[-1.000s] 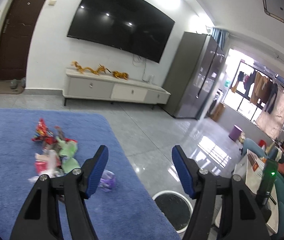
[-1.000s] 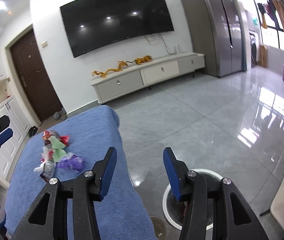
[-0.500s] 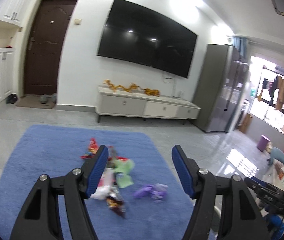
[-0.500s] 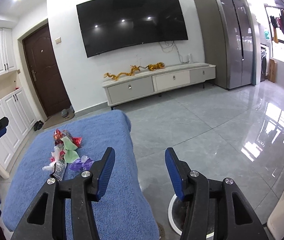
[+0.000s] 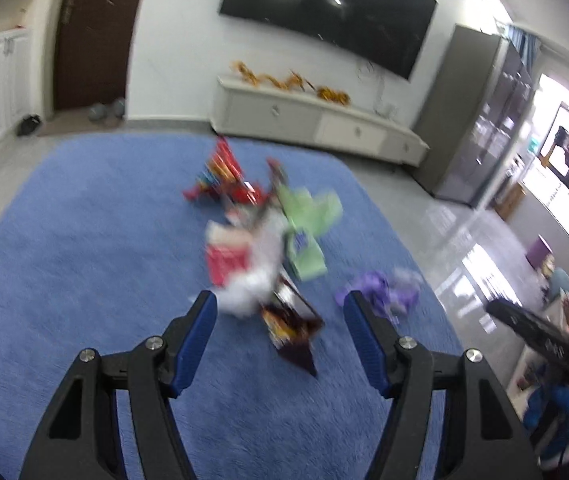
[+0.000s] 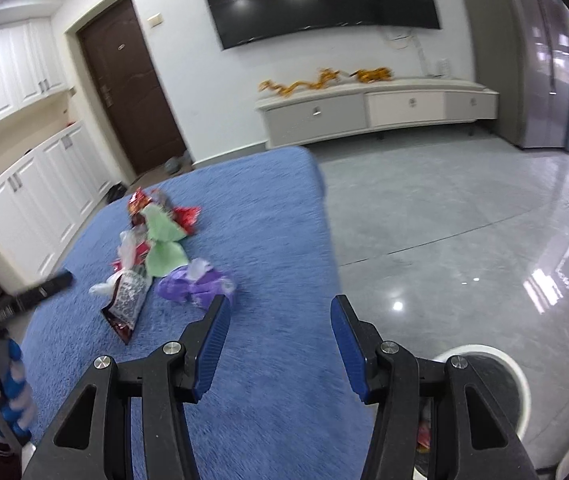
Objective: Collect trash
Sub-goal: 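Move both grippers back over the trash pile on the rug, then grasp the brown chip bag with left while right grasps purple wrapper, then carry both wrappers to the bin and open both grippers over it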
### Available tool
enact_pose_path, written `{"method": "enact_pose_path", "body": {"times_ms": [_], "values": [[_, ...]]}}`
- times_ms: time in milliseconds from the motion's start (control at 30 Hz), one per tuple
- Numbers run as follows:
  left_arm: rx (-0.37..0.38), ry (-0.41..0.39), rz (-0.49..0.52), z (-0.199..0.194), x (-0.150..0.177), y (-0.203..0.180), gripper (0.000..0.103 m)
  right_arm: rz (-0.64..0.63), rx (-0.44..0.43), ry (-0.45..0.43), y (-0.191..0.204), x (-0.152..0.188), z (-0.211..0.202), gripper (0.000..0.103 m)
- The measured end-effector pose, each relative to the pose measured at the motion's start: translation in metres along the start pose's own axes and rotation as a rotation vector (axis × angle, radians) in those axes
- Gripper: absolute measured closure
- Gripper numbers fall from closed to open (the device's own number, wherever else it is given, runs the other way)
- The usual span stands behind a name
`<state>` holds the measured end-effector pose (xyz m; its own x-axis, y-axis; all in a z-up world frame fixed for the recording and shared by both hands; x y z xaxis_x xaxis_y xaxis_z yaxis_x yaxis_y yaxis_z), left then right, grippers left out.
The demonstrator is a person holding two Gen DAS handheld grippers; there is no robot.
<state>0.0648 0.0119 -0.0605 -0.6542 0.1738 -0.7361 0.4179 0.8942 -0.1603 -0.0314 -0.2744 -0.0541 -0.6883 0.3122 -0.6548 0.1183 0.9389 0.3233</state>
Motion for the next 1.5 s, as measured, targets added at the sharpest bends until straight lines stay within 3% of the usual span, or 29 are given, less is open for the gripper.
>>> {"method": "enact_pose_path", "body": {"times_ms": [200,433,700,800,833,1000,1300,1500], "values": [[0.028,0.093,0.043,0.036,0.015,-0.017,0.04,-0.062,-0.088,0.08,0.024,0.001,0.04,0.053],[0.039,0.161,-0.01,0.061,0.021,-0.008,0.04,-0.102,-0.137,0.136,0.038,0.0,0.072,0.053],[0.047,0.149,-0.009,0.065,0.019,-0.013,0.04,-0.118,-0.156,0.173,0.046,0.001,0.098,0.053],[0.038,0.148,-0.01,0.069,0.017,-0.015,0.058,-0.12,-0.152,0.187,0.046,0.003,0.103,0.053],[0.039,0.148,-0.013,0.07,0.016,-0.015,0.066,-0.119,-0.152,0.187,0.046,0.003,0.103,0.053],[0.06,0.153,-0.036,0.075,0.011,-0.012,0.076,-0.112,-0.158,0.179,0.043,0.004,0.099,0.063],[0.129,0.144,-0.025,0.051,0.021,-0.021,0.078,-0.063,-0.155,0.14,0.031,0.01,0.069,0.065],[0.151,0.106,-0.003,0.026,0.022,-0.032,0.078,-0.004,-0.128,0.068,0.014,0.008,0.032,0.065]]}}
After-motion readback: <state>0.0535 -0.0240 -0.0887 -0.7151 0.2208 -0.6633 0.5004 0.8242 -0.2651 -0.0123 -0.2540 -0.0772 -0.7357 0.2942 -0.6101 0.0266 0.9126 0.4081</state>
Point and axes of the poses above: each gripper's, at about its wrist camera, not at the fingertips, and z roughly the way its jaws point, y to its left, x to its underside, the point moved 2 cm from there along z, roughly the way its jaws point, and after that the axes turned 9 degrees about z, right-handed, at the moved point
